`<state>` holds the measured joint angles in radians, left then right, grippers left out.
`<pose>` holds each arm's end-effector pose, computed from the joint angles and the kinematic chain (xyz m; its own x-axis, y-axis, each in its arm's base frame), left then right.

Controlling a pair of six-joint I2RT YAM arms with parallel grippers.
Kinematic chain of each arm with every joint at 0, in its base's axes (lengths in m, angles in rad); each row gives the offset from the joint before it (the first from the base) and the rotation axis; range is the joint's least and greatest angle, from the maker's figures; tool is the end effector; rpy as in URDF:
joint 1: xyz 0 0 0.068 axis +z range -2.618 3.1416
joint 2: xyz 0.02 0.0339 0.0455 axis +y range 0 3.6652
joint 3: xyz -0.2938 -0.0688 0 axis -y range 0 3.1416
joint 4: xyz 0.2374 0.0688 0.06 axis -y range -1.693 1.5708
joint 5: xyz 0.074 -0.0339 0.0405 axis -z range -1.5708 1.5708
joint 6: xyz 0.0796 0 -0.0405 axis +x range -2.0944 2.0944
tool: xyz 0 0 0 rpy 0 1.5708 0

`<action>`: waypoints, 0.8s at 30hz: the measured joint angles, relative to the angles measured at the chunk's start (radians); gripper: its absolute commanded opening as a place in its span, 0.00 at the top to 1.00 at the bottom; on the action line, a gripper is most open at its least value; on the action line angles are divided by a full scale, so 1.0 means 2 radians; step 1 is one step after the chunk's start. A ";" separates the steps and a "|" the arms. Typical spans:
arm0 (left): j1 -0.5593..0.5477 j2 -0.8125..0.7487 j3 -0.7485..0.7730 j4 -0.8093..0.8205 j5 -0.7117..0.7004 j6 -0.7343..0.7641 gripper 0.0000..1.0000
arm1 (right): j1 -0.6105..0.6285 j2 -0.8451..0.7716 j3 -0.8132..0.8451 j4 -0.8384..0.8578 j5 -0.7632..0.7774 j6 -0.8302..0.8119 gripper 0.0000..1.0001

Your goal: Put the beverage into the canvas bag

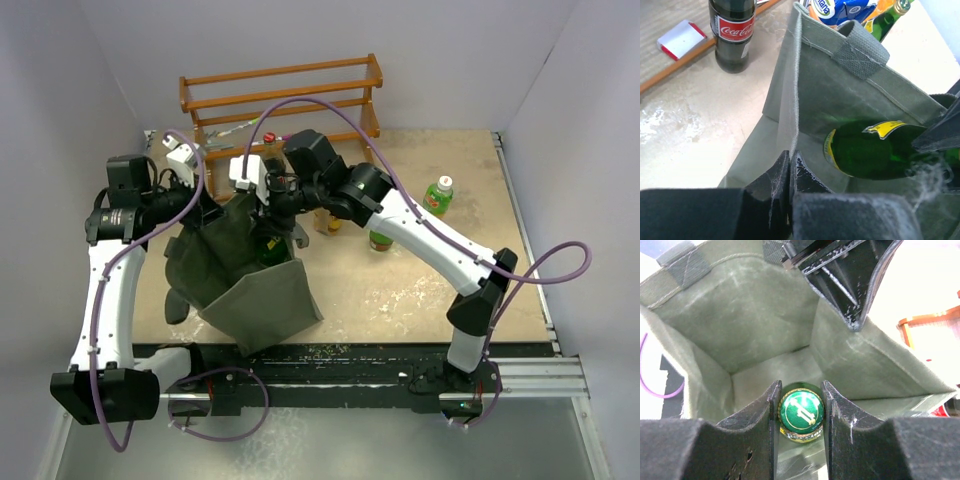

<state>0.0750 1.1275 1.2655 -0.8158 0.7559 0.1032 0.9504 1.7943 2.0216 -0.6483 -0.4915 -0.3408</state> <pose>0.2271 -0.0377 0.3883 -0.5727 0.0321 -0.8191 0.5402 0.7664 -0.3476 0.2220 0.3754 0.4530 0.0995 -0.3676 -0.9247 -0.9915 0.0416 -0.1233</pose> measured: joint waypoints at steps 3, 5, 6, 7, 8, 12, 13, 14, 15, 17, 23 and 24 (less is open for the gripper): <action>0.010 -0.001 -0.006 0.001 0.014 -0.018 1.00 | 0.000 0.014 0.016 0.004 0.000 -0.006 1.00; 0.015 -0.002 -0.010 0.003 0.021 -0.024 0.99 | -0.001 0.027 0.027 0.008 -0.001 -0.007 1.00; 0.016 -0.002 -0.011 0.003 0.023 -0.027 0.98 | -0.001 0.035 0.033 0.009 -0.003 -0.007 1.00; 0.018 -0.002 -0.012 0.004 0.025 -0.029 0.98 | -0.001 0.044 0.038 0.011 -0.004 -0.008 1.00; 0.018 -0.002 -0.012 0.004 0.026 -0.029 0.97 | -0.001 0.051 0.041 0.013 -0.005 -0.009 1.00; 0.018 -0.002 -0.013 0.004 0.028 -0.029 0.96 | -0.002 0.076 0.043 0.018 -0.006 -0.013 1.00; 0.018 -0.002 -0.013 0.004 0.028 -0.029 0.95 | -0.002 0.082 0.043 0.018 -0.006 -0.014 1.00; 0.018 -0.002 -0.013 0.004 0.028 -0.029 0.95 | -0.002 0.088 0.043 0.018 -0.005 -0.014 1.00; 0.018 -0.002 -0.013 0.004 0.028 -0.029 0.95 | -0.002 0.091 0.043 0.018 -0.004 -0.015 1.00; 0.018 -0.001 -0.013 0.004 0.028 -0.029 0.94 | -0.002 0.094 0.039 0.020 0.001 -0.018 1.00; 0.018 0.004 -0.013 0.005 0.026 -0.029 0.91 | -0.005 0.094 0.011 0.043 0.006 -0.033 1.00; 0.018 0.005 -0.013 0.006 0.026 -0.029 0.91 | -0.006 0.094 0.005 0.047 0.008 -0.036 1.00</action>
<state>0.1112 1.1381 1.2388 -0.8047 0.8070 0.0448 0.9382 1.9820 2.0312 -0.5552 -0.4763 -0.4129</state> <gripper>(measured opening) 0.075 0.357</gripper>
